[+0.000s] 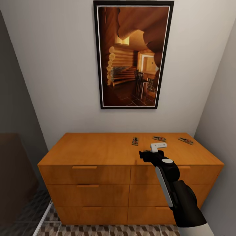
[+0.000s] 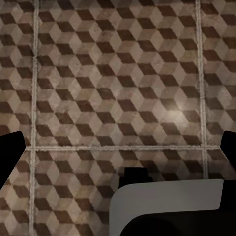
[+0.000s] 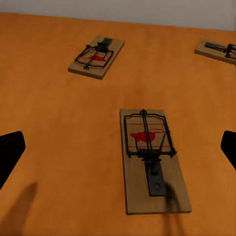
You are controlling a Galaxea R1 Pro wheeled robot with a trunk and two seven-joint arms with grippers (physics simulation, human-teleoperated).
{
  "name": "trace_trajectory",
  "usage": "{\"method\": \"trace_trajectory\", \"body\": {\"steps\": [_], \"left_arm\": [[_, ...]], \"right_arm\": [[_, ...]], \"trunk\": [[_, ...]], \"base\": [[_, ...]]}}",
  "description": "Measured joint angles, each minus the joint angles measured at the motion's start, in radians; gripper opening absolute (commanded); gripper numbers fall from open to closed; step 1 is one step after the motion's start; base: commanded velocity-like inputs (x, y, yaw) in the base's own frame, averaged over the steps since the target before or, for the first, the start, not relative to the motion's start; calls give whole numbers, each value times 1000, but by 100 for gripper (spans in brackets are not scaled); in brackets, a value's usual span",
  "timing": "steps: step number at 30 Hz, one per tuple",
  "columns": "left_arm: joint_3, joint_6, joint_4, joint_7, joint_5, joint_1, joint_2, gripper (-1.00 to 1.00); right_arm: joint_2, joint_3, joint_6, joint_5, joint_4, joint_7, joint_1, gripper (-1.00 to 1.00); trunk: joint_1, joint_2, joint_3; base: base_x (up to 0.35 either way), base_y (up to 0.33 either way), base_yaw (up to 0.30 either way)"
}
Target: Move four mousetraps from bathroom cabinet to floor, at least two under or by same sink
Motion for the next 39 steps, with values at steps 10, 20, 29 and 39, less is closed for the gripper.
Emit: {"method": "trace_trajectory", "body": {"steps": [10, 20, 29, 39], "left_arm": [[0, 0, 1, 0, 0, 0, -1, 100], [-1, 0, 1, 0, 0, 0, -2, 100], [-1, 0, 2, 0, 0, 0, -2, 100], [-1, 0, 3, 0, 0, 0, -2, 100]], "right_arm": [[-5, -3, -1, 3, 0, 0, 0, 100], [-42, -4, -3, 2, 0, 1, 0, 100], [-48, -6, -3, 1, 0, 2, 0, 100], [-50, -7, -3, 2, 0, 33, 0, 100]], "trunk": [[0, 0, -2], [0, 0, -3], [0, 0, -3], [0, 0, -3]], "base": [[0, 0, 0], [0, 0, 0], [0, 0, 0], [0, 0, 0]]}}
